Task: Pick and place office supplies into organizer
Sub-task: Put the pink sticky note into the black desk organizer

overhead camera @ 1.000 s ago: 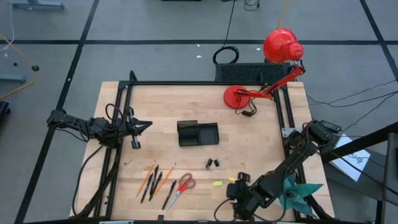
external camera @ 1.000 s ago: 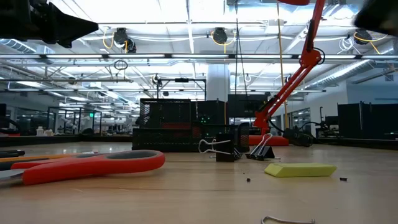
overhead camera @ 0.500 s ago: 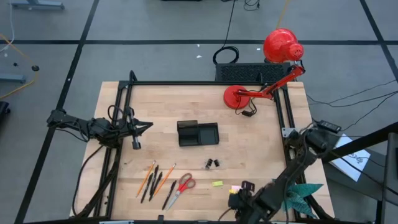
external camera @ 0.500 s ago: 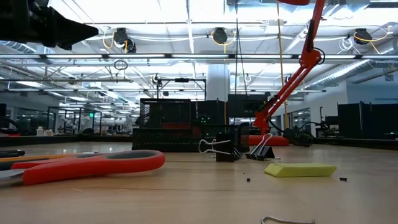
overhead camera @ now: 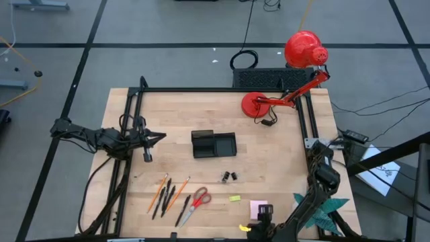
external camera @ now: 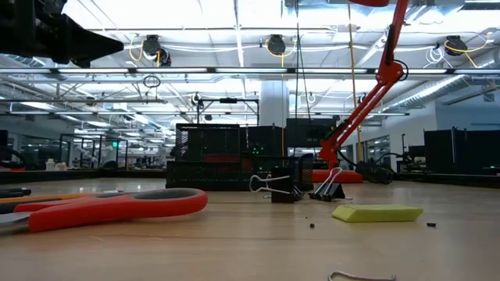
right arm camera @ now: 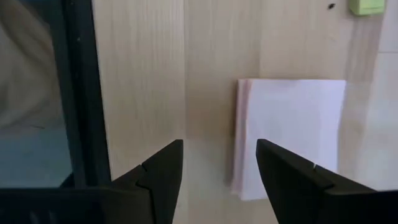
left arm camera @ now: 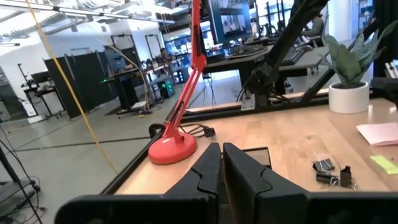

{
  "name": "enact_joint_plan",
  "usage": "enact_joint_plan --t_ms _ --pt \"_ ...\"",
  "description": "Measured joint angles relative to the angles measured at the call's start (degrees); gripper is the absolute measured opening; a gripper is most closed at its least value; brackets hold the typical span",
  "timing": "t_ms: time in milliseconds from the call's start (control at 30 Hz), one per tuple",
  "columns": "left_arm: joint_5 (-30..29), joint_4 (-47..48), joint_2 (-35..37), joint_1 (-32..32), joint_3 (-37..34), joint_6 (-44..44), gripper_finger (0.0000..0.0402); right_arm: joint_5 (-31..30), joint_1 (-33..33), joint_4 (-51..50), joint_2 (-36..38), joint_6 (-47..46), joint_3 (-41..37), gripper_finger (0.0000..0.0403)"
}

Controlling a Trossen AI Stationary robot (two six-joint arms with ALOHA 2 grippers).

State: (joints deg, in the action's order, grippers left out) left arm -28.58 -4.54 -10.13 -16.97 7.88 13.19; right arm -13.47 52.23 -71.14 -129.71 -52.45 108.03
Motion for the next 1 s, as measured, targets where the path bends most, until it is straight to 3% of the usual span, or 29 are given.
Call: enact_joint_plan --t_ms 233,367,1000 --pt "0.0 0.3 0.0 0.0 0.0 0.0 0.0026 -1.3 0.0 -4.6 0.5 -0.1 0.0 0.0207" --pt "0.0 0.6 0.0 0.0 0.0 0.0 0.0026 -1.5 0.0 -1.8 0.3 2.0 -0.7 0.0210" --pt "0.0 0.5 0.0 0.0 0.0 0.0 0.0026 -1.9 0.2 3.8 0.6 -1.4 -14.0 0.0203"
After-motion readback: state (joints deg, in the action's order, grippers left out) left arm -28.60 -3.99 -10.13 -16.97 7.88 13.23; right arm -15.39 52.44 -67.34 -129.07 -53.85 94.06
